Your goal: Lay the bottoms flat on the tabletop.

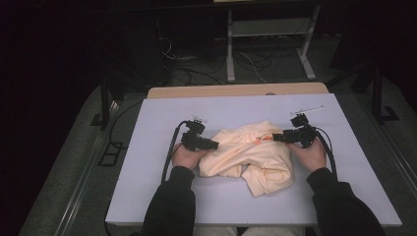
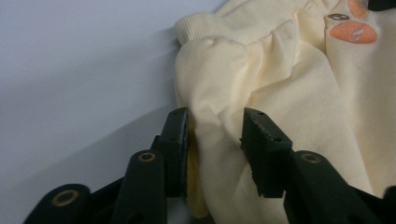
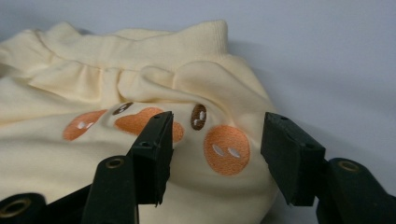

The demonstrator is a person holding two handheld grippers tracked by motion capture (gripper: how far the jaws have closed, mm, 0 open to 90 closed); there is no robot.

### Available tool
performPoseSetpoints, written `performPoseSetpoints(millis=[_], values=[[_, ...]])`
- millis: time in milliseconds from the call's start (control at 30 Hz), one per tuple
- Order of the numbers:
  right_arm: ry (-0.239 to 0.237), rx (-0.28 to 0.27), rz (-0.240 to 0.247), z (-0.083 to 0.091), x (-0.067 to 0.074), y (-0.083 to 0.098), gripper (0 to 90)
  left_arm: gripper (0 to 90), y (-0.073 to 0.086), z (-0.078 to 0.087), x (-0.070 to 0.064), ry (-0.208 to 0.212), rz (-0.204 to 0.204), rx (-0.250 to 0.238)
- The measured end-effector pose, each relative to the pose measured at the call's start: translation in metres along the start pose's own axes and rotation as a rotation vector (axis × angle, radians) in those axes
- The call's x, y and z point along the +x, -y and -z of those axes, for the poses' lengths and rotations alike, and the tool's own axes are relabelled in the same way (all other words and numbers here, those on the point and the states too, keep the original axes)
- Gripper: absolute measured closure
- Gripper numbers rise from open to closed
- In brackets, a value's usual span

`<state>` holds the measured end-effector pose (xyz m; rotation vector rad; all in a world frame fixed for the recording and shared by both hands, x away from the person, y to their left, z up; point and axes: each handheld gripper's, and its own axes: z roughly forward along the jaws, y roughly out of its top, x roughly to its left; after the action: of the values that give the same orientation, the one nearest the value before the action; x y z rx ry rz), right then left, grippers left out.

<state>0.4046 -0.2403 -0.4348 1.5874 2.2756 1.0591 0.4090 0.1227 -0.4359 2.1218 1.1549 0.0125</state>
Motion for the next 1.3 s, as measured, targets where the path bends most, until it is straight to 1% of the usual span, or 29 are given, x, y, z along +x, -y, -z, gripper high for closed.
performPoseSetpoints(millis=[100,167,200,267,300,367,400,433,467,500,567,700,733,767,833,933,1000,1133,1300], values=[[0.045,-0.017,0.027,0.004,0.003,-0.001,42.1,71.5,0.001,-0.001,0.001,0.010,0.011,-0.011],[0.071,-0.009,0.029,0.005,0.003,-0.001,40.6,76.8,0.002,-0.001,0.003,0.016,0.014,-0.017],[0.060,0.003,0.022,0.003,0.001,0.000,40.6,78.6,0.002,-0.001,0.003,0.024,0.018,-0.020],[0.032,0.040,-0.012,-0.003,-0.004,0.003,42.0,81.7,0.002,-0.002,0.005,0.037,0.030,-0.028],[0.025,0.053,-0.024,-0.006,-0.006,0.004,48.1,82.7,0.002,-0.001,0.005,0.043,0.036,-0.033],[-0.027,0.057,-0.038,-0.009,-0.007,0.006,67.7,83.8,0.003,0.000,0.007,0.051,0.036,-0.042],[-0.040,0.059,-0.037,-0.009,-0.007,0.005,75.5,84.1,0.003,0.001,0.008,0.062,0.042,-0.054],[-0.041,0.047,-0.031,-0.008,-0.006,0.005,79.2,84.2,0.003,0.002,0.009,0.071,0.051,-0.063],[-0.046,0.037,-0.028,-0.006,-0.005,0.004,80.5,84.4,0.004,0.003,0.011,0.087,0.062,-0.071],[-0.063,0.026,-0.037,-0.004,-0.005,0.003,81.1,84.4,0.004,0.005,0.013,0.102,0.071,-0.080],[-0.104,0.003,-0.070,0.001,-0.007,0.001,81.6,84.6,0.003,0.010,0.018,0.135,0.102,-0.112],[-0.224,-0.045,-0.139,0.013,-0.016,-0.002,81.7,84.7,0.002,0.022,0.027,0.202,0.163,-0.190],[-0.263,-0.062,-0.166,0.016,-0.018,-0.002,81.6,84.6,0.002,0.024,0.029,0.207,0.167,-0.199],[-0.281,-0.070,-0.181,0.018,-0.019,-0.003,81.6,84.6,0.001,0.025,0.030,0.207,0.167,-0.203],[-0.304,-0.074,-0.193,0.021,-0.019,-0.005,81.6,84.6,0.000,0.029,0.033,0.212,0.173,-0.211],[-0.321,-0.081,-0.189,0.020,-0.018,-0.010,81.6,84.6,-0.007,0.037,0.038,0.204,0.171,-0.220],[-0.335,-0.084,-0.194,0.017,-0.018,-0.013,81.6,84.6,-0.013,0.043,0.042,0.194,0.167,-0.232],[-0.321,-0.079,-0.198,0.009,-0.019,-0.024,81.6,84.6,-0.027,0.052,0.046,0.167,0.138,-0.233],[-0.296,-0.074,-0.189,0.004,-0.021,-0.040,81.6,84.7,-0.043,0.055,0.050,0.147,0.103,-0.227]])
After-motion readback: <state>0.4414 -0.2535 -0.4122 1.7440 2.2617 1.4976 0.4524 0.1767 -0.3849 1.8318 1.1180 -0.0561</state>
